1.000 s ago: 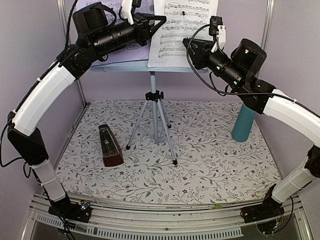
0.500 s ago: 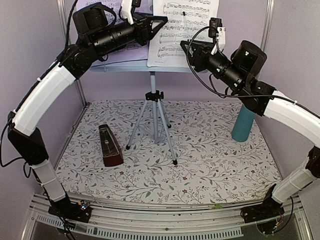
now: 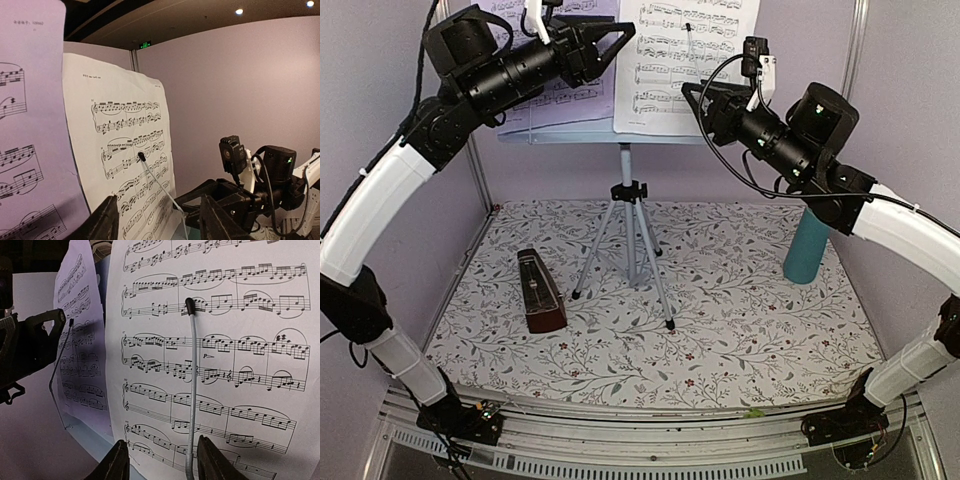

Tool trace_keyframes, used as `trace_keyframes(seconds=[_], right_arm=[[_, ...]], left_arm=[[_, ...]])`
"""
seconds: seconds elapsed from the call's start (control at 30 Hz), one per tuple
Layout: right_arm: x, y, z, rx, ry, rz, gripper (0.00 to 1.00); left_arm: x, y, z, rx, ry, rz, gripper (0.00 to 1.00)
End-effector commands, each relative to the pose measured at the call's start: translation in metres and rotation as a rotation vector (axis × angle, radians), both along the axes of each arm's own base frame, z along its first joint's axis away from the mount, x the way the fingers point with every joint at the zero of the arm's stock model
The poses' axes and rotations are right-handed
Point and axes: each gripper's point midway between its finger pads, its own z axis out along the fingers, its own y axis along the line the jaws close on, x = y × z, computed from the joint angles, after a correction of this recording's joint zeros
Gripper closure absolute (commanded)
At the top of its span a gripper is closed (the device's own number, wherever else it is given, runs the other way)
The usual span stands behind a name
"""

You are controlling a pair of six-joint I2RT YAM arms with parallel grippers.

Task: Set up the instrument practice props
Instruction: Hold the sheet music from the music stand, then pick up the music stand locking hook from the music stand.

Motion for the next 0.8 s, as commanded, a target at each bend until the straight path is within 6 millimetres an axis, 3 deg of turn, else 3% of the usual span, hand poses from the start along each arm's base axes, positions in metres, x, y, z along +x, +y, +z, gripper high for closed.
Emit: trace_keyframes(seconds=[0.0, 0.17, 0.37, 0.5, 0.63, 0.77], right_arm=[[-0.012, -0.009, 0.011, 0.025, -0.008, 0.001, 0.49], [-0.013, -0.014, 0.011, 0.019, -0.006, -0.013, 0.37], [-0.015, -0.017, 0.012, 0.012, 0.001, -0.016, 0.32], [-0.017, -0.018, 0.011, 0.001, 0.011, -0.014, 0.28], [-0.018, -0.022, 0.007, -0.019, 0.027, -0.027, 0.27], [-0.02, -0.028, 0.004, -0.037, 0.04, -0.043, 0.25]], left_arm=[[-0.024, 0.022, 0.021, -0.06, -0.049, -0.026, 0.43], [-0.04, 0.041, 0.015, -0.081, -0.049, -0.021, 0.4], [-0.064, 0.076, 0.015, -0.119, -0.053, 0.016, 0.43], [-0.07, 0.112, 0.009, -0.167, -0.032, 0.126, 0.48], [-0.068, 0.167, 0.005, -0.245, -0.004, 0.34, 0.5], [-0.061, 0.193, 0.001, -0.239, 0.01, 0.457, 0.48]])
